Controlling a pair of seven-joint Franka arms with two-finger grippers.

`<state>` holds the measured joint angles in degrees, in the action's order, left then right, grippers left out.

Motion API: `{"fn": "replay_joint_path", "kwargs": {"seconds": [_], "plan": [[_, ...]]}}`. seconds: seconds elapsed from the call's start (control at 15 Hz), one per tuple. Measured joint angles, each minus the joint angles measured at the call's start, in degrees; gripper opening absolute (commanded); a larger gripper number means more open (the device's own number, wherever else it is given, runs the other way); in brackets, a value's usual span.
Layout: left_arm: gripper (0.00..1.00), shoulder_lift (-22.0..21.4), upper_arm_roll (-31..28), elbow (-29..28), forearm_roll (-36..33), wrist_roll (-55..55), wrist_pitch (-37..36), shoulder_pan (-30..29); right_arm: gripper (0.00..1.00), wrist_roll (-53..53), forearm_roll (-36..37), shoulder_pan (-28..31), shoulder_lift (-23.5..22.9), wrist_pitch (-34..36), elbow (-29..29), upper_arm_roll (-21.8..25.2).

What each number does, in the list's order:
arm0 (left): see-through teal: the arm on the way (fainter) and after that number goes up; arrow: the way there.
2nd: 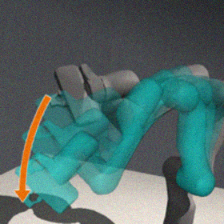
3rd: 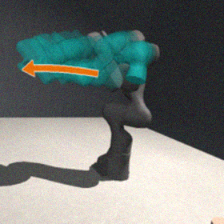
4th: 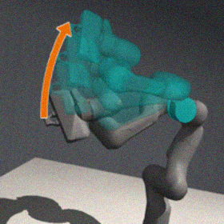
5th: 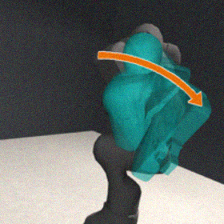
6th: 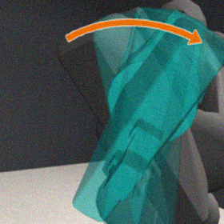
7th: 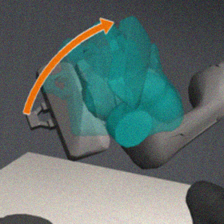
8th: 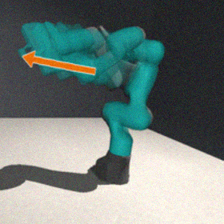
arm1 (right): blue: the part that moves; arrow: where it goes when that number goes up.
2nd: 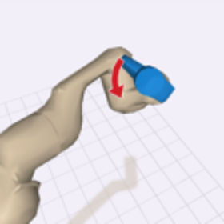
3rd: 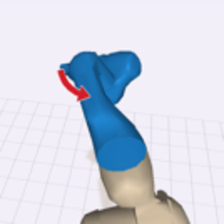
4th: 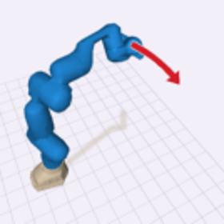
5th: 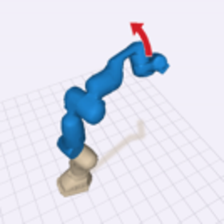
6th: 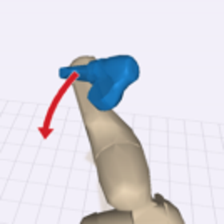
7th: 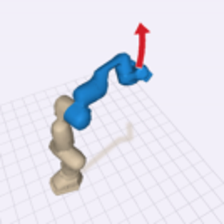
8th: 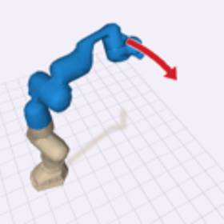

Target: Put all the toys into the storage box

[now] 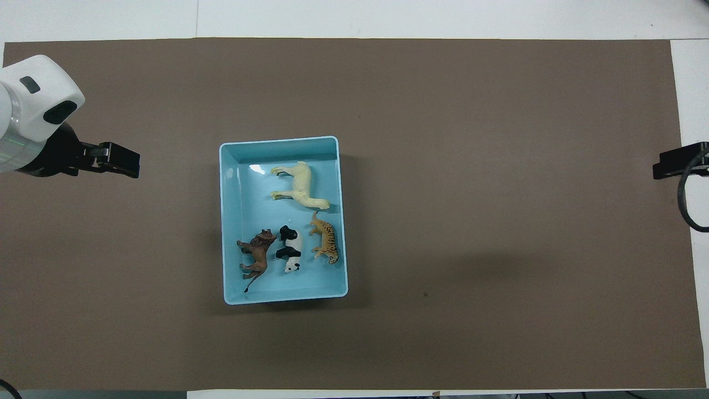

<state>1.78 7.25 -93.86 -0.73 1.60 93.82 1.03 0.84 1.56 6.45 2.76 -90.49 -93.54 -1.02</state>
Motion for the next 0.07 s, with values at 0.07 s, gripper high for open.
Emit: {"fn": "replay_joint_path", "kwargs": {"seconds": [0.07], "plan": [[1.0, 0.0, -0.01, 0.0, 0.0, 0.0, 0.1, 0.0, 1.0, 0.0, -0.02, 0.0, 0.0, 0.01, 0.02, -0.01]]}}
